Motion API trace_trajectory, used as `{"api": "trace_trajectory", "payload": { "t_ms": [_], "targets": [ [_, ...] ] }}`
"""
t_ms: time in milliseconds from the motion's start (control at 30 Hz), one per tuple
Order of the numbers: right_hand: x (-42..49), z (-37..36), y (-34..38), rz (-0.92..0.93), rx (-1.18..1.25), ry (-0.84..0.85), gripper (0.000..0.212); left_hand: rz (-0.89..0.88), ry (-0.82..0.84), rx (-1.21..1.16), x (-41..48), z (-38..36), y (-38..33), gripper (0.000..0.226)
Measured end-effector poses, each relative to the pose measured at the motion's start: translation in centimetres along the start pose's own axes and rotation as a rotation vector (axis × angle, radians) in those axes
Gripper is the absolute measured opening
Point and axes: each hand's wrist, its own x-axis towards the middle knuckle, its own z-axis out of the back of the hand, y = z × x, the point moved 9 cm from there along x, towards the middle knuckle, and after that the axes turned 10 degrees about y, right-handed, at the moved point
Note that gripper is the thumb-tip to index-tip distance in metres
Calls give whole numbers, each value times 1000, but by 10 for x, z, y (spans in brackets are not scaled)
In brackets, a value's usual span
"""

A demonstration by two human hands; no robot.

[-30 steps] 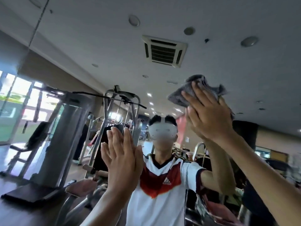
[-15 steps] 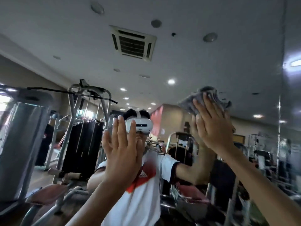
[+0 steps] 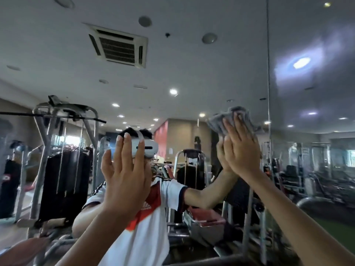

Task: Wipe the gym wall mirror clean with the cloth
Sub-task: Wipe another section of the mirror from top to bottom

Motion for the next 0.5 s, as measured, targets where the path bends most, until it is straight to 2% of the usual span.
{"api": "trace_trajectory", "payload": {
  "t_ms": [67,100,133,167,233,300,333,400,500],
  "targets": [
    [32,12,-30,-321,135,-34,60,-17,-7,16,3,0,-5,57],
    [48,13,-26,-401,196,-23,63,-16,-11,11,5,0,-8,57],
    [62,12,-12,-404,229,-10,62,-8,-15,-3,5,0,-9,57],
    [71,11,11,-338,240,-10,59,1,-17,-20,5,0,-10,57],
    [63,9,64,-62,177,-59,54,17,-19,-51,1,-1,-11,59],
    [18,-2,101,274,45,-36,52,17,-20,-53,-7,-4,-13,60],
    [-12,-12,100,372,4,18,51,12,-16,-52,-13,-5,-14,60],
    [-70,-20,70,393,-26,67,49,-14,-18,-38,-22,-10,-19,60],
    [-108,-14,-5,99,38,18,48,-62,-40,6,-39,-18,-29,57]
  ]
}}
